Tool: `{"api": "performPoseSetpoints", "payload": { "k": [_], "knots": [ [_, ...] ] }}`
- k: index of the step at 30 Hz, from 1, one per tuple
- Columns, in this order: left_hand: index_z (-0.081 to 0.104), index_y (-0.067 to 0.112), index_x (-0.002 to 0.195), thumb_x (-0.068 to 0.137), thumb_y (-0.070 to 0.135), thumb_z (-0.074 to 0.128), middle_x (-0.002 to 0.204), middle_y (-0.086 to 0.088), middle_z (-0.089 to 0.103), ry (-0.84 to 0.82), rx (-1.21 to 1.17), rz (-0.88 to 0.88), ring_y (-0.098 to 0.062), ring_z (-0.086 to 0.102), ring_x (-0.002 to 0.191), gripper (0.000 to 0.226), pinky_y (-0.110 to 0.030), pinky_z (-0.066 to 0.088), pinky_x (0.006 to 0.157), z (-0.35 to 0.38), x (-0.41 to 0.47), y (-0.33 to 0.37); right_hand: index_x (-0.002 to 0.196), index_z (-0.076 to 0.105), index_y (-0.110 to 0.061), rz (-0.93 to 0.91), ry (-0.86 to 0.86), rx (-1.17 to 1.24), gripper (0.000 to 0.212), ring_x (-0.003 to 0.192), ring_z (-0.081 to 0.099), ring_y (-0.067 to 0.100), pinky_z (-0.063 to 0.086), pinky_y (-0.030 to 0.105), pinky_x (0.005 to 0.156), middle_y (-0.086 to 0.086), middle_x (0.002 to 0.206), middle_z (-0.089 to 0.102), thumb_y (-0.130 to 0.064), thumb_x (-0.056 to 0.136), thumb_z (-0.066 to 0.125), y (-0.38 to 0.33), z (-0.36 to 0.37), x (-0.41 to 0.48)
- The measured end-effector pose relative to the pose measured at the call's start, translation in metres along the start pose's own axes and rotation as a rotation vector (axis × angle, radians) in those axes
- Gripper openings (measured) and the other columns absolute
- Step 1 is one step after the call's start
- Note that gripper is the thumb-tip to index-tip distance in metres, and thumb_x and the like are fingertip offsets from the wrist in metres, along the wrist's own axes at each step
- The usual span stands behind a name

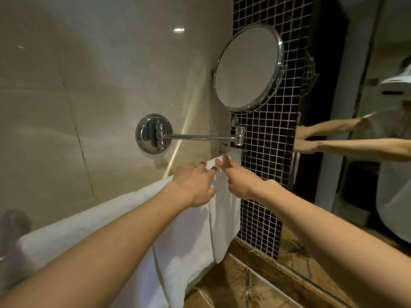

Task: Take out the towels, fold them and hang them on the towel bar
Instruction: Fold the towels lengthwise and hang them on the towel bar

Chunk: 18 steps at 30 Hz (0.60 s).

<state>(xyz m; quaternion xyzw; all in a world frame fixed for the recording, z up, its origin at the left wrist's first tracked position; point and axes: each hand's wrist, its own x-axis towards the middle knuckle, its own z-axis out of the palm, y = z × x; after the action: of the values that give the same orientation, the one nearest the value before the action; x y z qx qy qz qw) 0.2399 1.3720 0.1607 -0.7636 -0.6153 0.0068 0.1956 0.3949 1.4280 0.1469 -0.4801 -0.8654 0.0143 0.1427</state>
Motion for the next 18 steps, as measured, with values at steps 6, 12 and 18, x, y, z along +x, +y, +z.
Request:
{"api": "performPoseSetpoints", "payload": {
  "k": [6,12,18],
  "knots": [
    [0.019,0.024,0.148,0.085,0.06,0.039,0.15,-0.008,0.031,0.001,0.028,-0.014,-0.032,0.042,0.125,0.076,-0.046,0.041,0.092,0.009,0.022,0.004,0.152,-0.003,-0.022,-0.022,-0.006,-0.06,0.079,0.147,0.006,0.025,0.028,0.038,0.115,0.005,0.161,-0.008,0.0,0.091,0.041,0.016,0.003,0.005],
    [0.018,0.022,0.148,0.078,0.066,0.044,0.149,-0.009,0.032,0.02,0.046,-0.007,-0.032,0.043,0.124,0.086,-0.044,0.045,0.089,0.009,0.022,0.003,0.153,-0.001,-0.022,-0.025,-0.001,-0.039,0.078,0.147,0.008,0.025,0.028,0.038,0.115,0.004,0.161,-0.007,0.0,0.091,0.04,0.018,0.003,0.007],
    [0.02,0.019,0.145,0.085,0.055,0.047,0.146,-0.012,0.031,0.031,-0.025,-0.05,-0.033,0.04,0.126,0.075,-0.046,0.039,0.094,0.0,-0.006,-0.006,0.152,0.016,-0.018,-0.051,0.07,0.097,0.068,0.145,0.018,0.03,0.024,0.039,0.116,0.014,0.159,0.01,-0.003,0.09,0.04,-0.008,-0.001,-0.001]
  ]
}}
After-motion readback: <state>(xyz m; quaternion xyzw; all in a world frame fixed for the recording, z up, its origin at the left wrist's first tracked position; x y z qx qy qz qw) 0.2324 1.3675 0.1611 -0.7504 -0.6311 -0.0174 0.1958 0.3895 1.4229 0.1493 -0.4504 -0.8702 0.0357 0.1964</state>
